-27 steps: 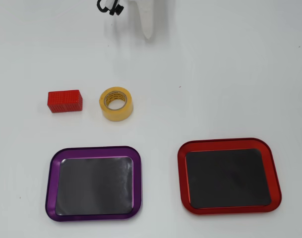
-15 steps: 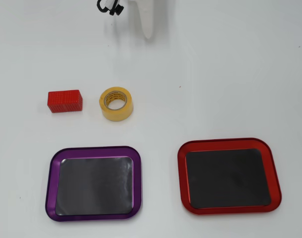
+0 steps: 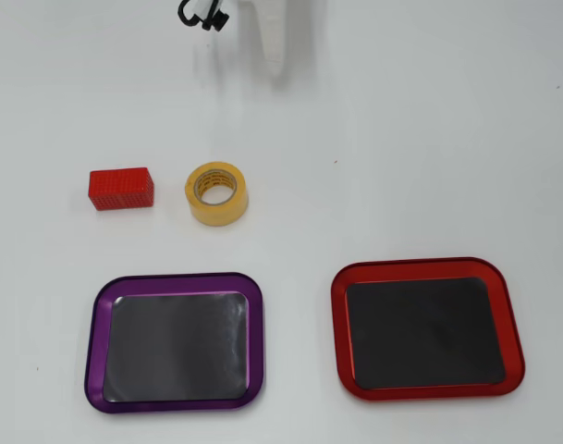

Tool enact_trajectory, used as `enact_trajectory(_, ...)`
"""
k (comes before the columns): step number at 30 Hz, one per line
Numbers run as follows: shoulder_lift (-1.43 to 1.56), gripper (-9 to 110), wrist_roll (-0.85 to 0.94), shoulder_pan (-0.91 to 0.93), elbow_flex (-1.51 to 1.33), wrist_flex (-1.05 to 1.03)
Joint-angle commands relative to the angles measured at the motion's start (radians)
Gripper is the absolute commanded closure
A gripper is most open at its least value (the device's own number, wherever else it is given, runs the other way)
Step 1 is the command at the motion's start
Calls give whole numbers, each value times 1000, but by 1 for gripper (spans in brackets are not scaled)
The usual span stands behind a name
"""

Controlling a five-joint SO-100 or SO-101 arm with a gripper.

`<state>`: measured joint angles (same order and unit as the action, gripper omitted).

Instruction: Grasp a red block and put it in the left red dish.

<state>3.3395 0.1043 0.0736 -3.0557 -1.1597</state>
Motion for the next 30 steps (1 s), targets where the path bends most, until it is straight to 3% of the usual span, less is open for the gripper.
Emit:
enact_trajectory(1,112,101,3,37,28,52)
enact_trajectory(8,87,101,319,100,172,46)
enact_trajectory(11,-46,101,327,101,209,51)
enact_trajectory(20,-900,93,167,101,713,69)
enact_trajectory(30,-1677,80,236,302,1355,-107)
